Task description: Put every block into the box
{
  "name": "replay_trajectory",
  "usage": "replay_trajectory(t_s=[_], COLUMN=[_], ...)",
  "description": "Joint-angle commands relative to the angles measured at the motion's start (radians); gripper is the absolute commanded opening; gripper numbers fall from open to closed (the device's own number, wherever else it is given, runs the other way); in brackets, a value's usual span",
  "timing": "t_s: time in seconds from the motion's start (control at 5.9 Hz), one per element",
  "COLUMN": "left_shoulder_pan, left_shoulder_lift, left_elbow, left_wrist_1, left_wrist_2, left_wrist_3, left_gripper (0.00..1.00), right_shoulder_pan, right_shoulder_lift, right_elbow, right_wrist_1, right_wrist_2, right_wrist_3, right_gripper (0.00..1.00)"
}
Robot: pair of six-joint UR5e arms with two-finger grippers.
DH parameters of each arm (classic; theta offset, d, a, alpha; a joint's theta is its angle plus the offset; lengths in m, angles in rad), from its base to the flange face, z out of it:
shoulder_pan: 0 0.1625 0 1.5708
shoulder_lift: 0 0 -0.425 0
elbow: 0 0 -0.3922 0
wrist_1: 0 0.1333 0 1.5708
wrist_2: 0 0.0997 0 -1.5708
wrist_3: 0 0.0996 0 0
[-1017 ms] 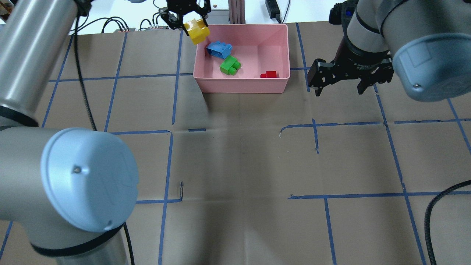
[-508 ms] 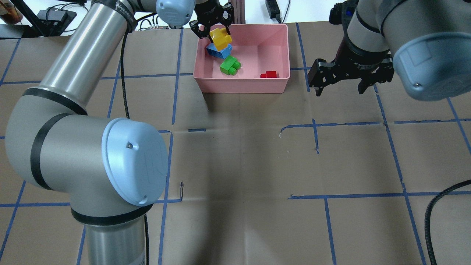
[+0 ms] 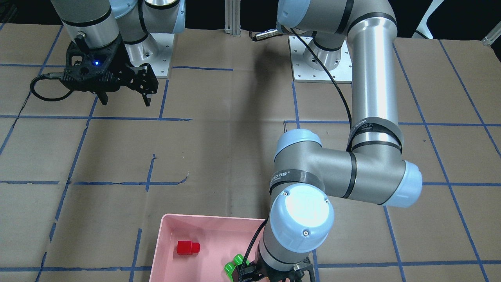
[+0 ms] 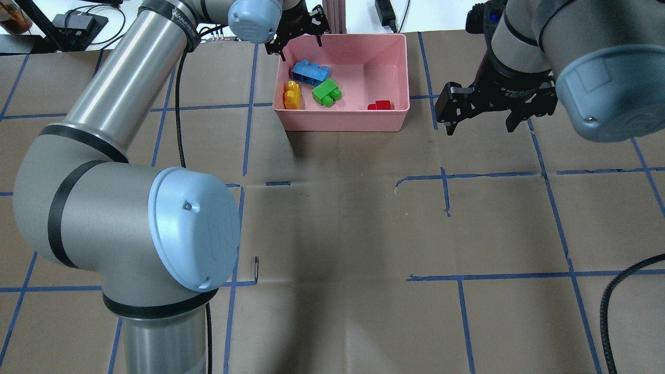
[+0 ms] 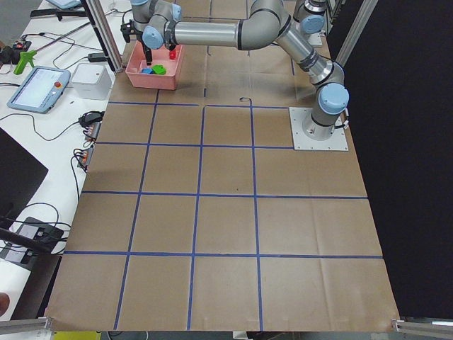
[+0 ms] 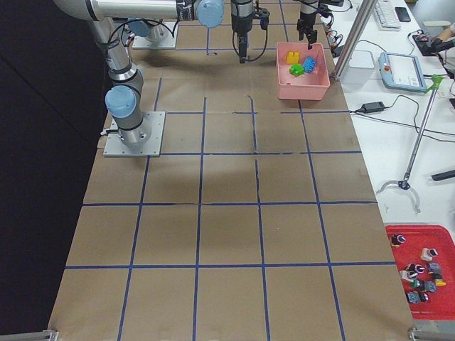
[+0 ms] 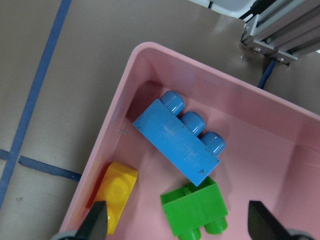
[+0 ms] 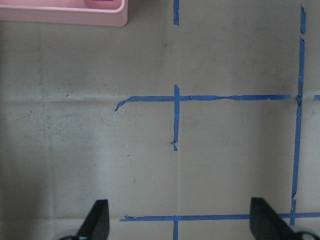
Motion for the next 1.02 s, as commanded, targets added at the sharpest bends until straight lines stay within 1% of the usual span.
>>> replay_trajectory(t_s=[0.0,0.17,0.51,0.68,0.85], left_shoulder_pan=[0.01,0.013,0.06,0.109,0.18], left_shoulder_lift=[0.153,0.255,0.53,0.643,0.737], left_elbow=[-0.057,-0.141,-0.38,-0.491,-0.589], left_wrist_1=[-0.205,-0.257,-0.283,-0.291,-0.291], left_wrist_2=[0.0,0.004,0.001,0.0,-0.011], left_wrist_3=[0.006,0.169,0.351,0.436,0.562], left_gripper=[1.0,1.0,1.0,1.0,1.0], right_shoulder_pan=[0.0,0.0,0.0,0.0,0.003], right_shoulder_lift=[-0.002,-0.004,-0.007,-0.009,-0.002], right_elbow=[0.002,0.0,0.0,-0.006,-0.047], right_wrist_1=[-0.003,-0.003,0.002,-0.003,-0.006], right_wrist_2=[-0.001,-0.023,-0.043,-0.066,-0.066], right_wrist_3=[0.0,0.0,0.002,0.008,0.008], right_gripper=[1.0,1.0,1.0,1.0,1.0])
